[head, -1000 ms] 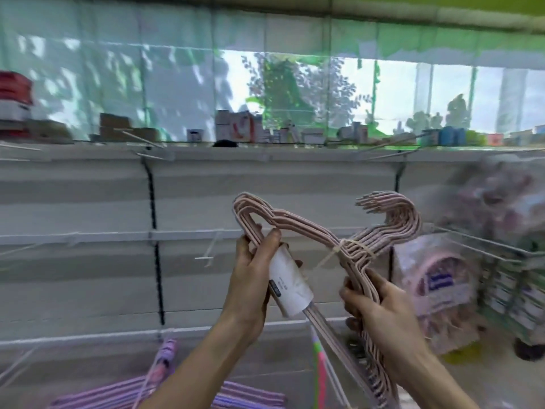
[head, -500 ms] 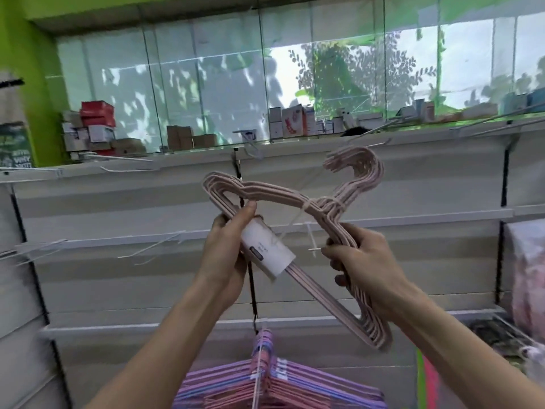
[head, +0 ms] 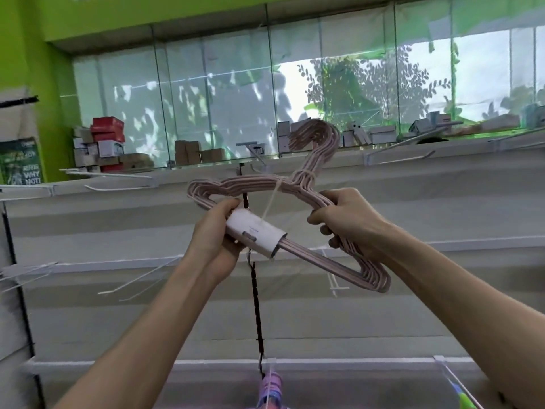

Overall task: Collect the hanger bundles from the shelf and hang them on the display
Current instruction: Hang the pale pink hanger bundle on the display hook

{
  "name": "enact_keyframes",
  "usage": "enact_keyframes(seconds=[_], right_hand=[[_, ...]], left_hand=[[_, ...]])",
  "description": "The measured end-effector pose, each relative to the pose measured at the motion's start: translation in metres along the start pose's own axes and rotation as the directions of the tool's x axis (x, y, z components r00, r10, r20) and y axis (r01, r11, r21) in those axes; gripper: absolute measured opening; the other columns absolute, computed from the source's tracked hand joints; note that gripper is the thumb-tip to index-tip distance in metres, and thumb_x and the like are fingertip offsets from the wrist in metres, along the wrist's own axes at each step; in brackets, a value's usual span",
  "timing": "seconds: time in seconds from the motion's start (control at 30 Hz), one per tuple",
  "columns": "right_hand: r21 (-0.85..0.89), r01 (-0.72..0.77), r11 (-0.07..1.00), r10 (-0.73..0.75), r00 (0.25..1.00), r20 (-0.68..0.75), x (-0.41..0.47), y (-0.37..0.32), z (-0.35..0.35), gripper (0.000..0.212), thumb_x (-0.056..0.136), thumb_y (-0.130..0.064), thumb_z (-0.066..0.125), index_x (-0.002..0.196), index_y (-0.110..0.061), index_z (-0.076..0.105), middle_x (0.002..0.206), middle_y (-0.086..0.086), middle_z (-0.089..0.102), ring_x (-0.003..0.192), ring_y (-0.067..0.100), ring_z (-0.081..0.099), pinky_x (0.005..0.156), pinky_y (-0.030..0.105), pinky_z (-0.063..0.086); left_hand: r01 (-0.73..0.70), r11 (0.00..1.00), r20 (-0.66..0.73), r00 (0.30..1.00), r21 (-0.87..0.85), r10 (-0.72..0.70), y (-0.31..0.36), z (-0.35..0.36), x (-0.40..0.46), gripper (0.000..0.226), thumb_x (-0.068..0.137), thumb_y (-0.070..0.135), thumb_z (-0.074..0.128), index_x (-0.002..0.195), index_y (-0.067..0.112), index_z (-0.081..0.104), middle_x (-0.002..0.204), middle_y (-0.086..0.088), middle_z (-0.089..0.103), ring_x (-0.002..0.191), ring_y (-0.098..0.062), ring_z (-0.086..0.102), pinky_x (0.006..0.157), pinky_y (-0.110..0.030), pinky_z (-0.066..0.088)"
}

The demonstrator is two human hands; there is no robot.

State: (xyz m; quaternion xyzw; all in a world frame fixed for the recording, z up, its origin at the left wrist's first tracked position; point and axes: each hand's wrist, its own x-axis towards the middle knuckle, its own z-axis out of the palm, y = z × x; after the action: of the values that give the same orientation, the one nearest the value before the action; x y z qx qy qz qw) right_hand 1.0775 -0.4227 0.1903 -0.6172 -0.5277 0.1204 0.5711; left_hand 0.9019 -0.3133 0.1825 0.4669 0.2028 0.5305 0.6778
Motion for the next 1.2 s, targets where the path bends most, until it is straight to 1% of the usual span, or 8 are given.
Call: enact_keyframes(seconds=[0.13,0.27,0.4,0.53,0.73,0.9,1.07,1.2], right_hand=[[-0.063,0.040,0.997,-0.036,0.997,0.070,0.039,0.019,-0.007,0.019,0.085,-0.004,0.064,0.098,-0.016,0.069,0.081,0.013,0.049,0.068,0.025,0.045,0.052,0.033,0.040],[-0.120,0.121,0.985,-0.108,0.988,0.109,0.069,0.031,-0.007,0.027,0.085,-0.005,0.063,0.101,-0.025,0.069,0.077,0.010,0.054,0.065,0.023,0.046,0.053,0.033,0.040],[-0.206,0.203,0.957,-0.178,0.975,0.134,0.094,0.032,-0.001,0.034,0.085,-0.003,0.063,0.110,-0.024,0.070,0.066,-0.003,0.057,0.052,0.011,0.045,0.044,0.021,0.037],[-0.230,0.218,0.949,-0.182,0.969,0.166,0.119,0.026,0.002,0.038,0.086,-0.003,0.063,0.118,-0.023,0.070,0.063,-0.004,0.053,0.052,0.012,0.042,0.043,0.021,0.035],[-0.232,0.226,0.946,-0.187,0.966,0.179,0.149,0.017,0.004,0.044,0.089,0.000,0.063,0.127,-0.021,0.066,0.073,0.005,0.056,0.065,0.021,0.045,0.049,0.028,0.035],[-0.264,0.241,0.934,-0.189,0.960,0.209,0.166,0.020,0.016,0.041,0.087,-0.002,0.064,0.124,-0.021,0.068,0.070,0.005,0.057,0.064,0.023,0.047,0.055,0.034,0.038],[-0.306,0.280,0.910,-0.219,0.951,0.219,0.182,0.024,0.030,0.035,0.085,-0.004,0.066,0.115,-0.021,0.071,0.063,-0.002,0.057,0.056,0.016,0.047,0.051,0.029,0.039],[-0.345,0.276,0.897,-0.204,0.951,0.230,0.194,0.034,0.039,0.037,0.085,-0.006,0.063,0.118,-0.023,0.070,0.070,0.004,0.061,0.061,0.018,0.052,0.054,0.031,0.044]], left_hand=[[0.033,0.998,-0.029,0.999,-0.059,-0.034,-0.009,-0.003,0.043,0.007,0.096,0.015,0.056,0.099,0.009,0.055,0.092,-0.014,0.059,0.075,-0.023,0.061,0.070,-0.036,0.050],[0.002,0.993,-0.089,0.996,-0.117,-0.012,-0.020,-0.002,0.071,0.010,0.097,0.003,0.051,0.088,0.004,0.056,0.087,-0.017,0.059,0.076,-0.027,0.061,0.068,-0.038,0.052],[0.005,0.984,-0.136,0.990,-0.178,-0.030,-0.033,-0.003,0.092,0.016,0.095,-0.005,0.048,0.082,0.000,0.056,0.088,-0.019,0.061,0.077,-0.029,0.061,0.084,-0.046,0.052],[0.011,0.973,-0.138,0.989,-0.231,-0.044,-0.034,-0.004,0.114,0.015,0.096,-0.006,0.048,0.084,-0.001,0.055,0.085,-0.018,0.061,0.073,-0.027,0.062,0.059,-0.040,0.059],[0.014,0.969,-0.112,0.993,-0.245,-0.043,-0.030,-0.003,0.148,0.013,0.097,-0.003,0.047,0.086,0.001,0.054,0.085,-0.016,0.059,0.075,-0.027,0.061,0.065,-0.038,0.053],[0.046,0.960,-0.129,0.988,-0.277,-0.084,-0.036,-0.013,0.165,0.016,0.097,-0.003,0.044,0.084,0.000,0.053,0.083,-0.015,0.058,0.072,-0.026,0.060,0.048,-0.032,0.057],[0.052,0.953,-0.136,0.986,-0.297,-0.097,-0.041,-0.026,0.180,0.014,0.096,-0.004,0.045,0.086,0.001,0.054,0.083,-0.015,0.060,0.072,-0.027,0.062,0.046,-0.034,0.057],[0.062,0.947,-0.134,0.985,-0.315,-0.109,-0.047,-0.036,0.195,0.013,0.096,-0.003,0.044,0.089,0.001,0.053,0.086,-0.016,0.059,0.074,-0.029,0.062,0.044,-0.034,0.056]])
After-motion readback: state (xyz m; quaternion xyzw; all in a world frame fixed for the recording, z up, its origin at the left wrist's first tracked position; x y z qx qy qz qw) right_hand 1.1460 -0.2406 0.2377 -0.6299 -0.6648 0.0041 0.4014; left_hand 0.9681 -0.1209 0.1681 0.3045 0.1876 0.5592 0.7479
